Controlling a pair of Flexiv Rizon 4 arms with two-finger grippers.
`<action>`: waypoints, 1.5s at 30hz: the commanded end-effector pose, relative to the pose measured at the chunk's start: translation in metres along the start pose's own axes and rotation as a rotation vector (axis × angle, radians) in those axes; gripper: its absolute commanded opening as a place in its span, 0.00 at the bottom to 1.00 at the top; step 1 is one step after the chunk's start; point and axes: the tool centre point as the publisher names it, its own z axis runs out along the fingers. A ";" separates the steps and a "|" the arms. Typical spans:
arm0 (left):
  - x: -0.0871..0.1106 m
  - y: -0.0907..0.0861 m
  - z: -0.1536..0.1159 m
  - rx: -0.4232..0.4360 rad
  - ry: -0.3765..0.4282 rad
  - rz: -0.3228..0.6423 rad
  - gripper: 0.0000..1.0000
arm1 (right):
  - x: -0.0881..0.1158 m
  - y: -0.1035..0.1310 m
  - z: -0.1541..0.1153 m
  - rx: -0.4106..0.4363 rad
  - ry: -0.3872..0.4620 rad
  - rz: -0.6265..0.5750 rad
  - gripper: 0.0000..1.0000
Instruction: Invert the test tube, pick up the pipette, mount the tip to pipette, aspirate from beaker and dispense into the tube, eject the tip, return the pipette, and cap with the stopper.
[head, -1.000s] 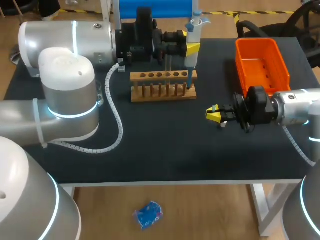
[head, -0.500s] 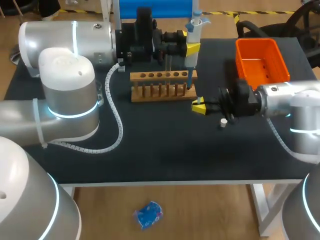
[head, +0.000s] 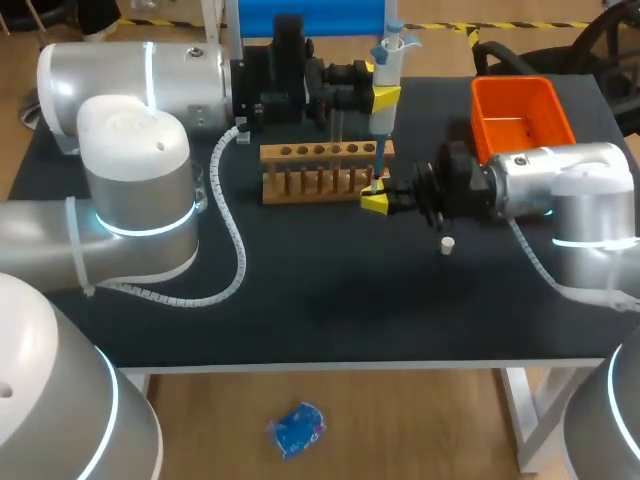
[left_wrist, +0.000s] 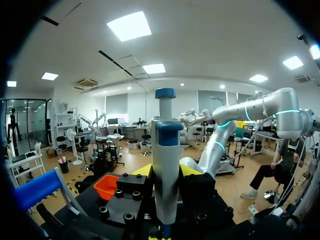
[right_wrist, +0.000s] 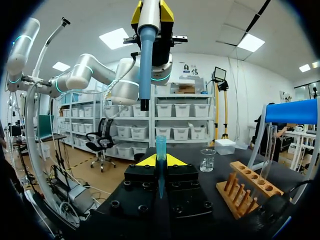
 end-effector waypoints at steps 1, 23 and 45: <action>0.000 0.001 -0.001 0.004 0.001 0.001 0.00 | 0.000 -0.001 0.000 -0.001 0.002 0.000 0.00; 0.000 0.001 -0.001 0.004 0.001 0.001 0.00 | 0.016 0.019 -0.001 -0.006 0.016 -0.064 0.00; 0.000 0.001 -0.001 0.004 0.001 0.001 0.00 | 0.009 0.018 0.005 -0.001 0.036 -0.060 0.00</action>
